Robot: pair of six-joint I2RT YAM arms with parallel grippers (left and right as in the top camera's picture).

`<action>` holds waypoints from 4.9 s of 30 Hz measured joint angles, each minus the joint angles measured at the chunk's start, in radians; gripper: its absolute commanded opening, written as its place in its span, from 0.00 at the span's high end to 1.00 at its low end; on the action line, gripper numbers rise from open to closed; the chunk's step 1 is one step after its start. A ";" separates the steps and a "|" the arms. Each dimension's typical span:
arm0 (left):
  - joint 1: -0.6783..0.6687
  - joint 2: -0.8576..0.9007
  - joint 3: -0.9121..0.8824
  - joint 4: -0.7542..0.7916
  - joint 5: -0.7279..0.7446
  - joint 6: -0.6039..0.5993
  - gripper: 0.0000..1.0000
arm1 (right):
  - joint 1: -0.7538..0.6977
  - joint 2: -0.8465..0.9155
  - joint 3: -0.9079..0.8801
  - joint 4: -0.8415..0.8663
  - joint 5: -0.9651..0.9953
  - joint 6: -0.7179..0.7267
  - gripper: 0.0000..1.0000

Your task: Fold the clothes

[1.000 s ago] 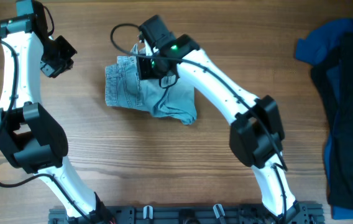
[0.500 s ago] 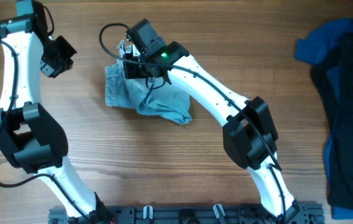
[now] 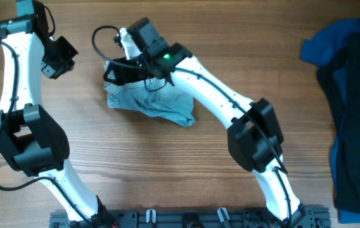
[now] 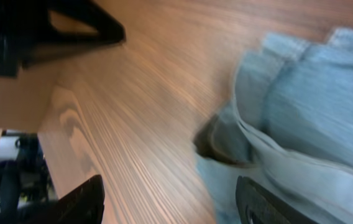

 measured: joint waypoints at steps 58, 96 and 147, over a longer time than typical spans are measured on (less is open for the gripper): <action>-0.645 0.140 -0.130 0.001 -0.300 -0.238 0.96 | -0.615 -0.191 0.007 -0.397 0.458 -0.071 0.00; -0.171 0.018 -0.045 0.065 0.065 0.191 0.54 | -0.615 -0.191 0.007 -0.396 0.458 -0.072 0.00; -0.164 0.155 -0.080 0.153 0.018 0.273 0.96 | -0.615 -0.191 0.007 -0.396 0.458 -0.071 0.00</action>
